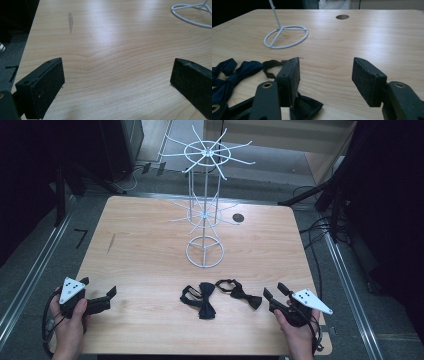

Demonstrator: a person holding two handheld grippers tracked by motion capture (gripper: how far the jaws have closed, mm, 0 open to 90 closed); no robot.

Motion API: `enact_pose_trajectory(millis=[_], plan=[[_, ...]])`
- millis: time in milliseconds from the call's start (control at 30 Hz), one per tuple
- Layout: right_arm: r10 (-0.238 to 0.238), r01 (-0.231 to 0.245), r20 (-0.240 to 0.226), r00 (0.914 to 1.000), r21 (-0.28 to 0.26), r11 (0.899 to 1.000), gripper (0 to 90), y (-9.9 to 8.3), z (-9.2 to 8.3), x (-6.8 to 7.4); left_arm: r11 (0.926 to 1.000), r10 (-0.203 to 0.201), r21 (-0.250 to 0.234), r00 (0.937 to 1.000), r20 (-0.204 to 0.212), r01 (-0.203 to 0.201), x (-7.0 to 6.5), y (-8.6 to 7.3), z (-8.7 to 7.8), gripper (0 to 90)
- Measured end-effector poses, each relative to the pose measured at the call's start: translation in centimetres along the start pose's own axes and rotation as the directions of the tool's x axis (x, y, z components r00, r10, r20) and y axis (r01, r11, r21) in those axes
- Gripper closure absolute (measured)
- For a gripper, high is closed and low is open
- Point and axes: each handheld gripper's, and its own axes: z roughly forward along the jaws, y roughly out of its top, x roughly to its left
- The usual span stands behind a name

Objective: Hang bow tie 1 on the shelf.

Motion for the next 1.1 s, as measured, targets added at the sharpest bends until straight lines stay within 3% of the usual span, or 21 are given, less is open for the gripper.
enact_pose_trajectory(millis=[367,533,633,833,1000,1100], plan=[[-0.028,0.028,-0.057,0.998,-0.002,1.0,40.8,0.2,0.7,2.4,0.9999,0.014,0.003,0.9999,0.002,-0.014,-0.1,-0.1,-0.1,0.0],[-0.008,0.008,-0.071,0.9974,-0.003,1.0,40.5,0.2,1.1,3.1,1.0,0.004,0.009,0.9998,0.019,-0.004,0.1,0.0,-0.1,0.0],[-0.013,0.013,-0.056,0.9983,-0.006,1.0,39.5,0.4,1.5,3.6,0.9998,0.019,-0.002,0.9998,-0.001,-0.019,-0.2,-0.1,-0.1,0.0],[-0.085,0.087,-0.062,0.9945,0.024,0.996,38.8,1.2,2.5,4.9,0.9999,0.009,-0.012,0.9994,-0.035,-0.009,-0.2,-0.1,-0.1,0.0],[-0.095,0.098,-0.069,0.993,0.041,0.994,38.7,1.9,3.8,5.7,0.9983,0.055,-0.017,0.9967,-0.06,-0.056,-0.8,-0.1,-0.1,0.0],[-0.12,0.123,-0.072,0.9902,0.047,0.991,38.3,2.1,4.3,6.4,0.9986,0.05,-0.01,0.9955,-0.08,-0.051,-0.8,-0.1,0.0,0.0]])
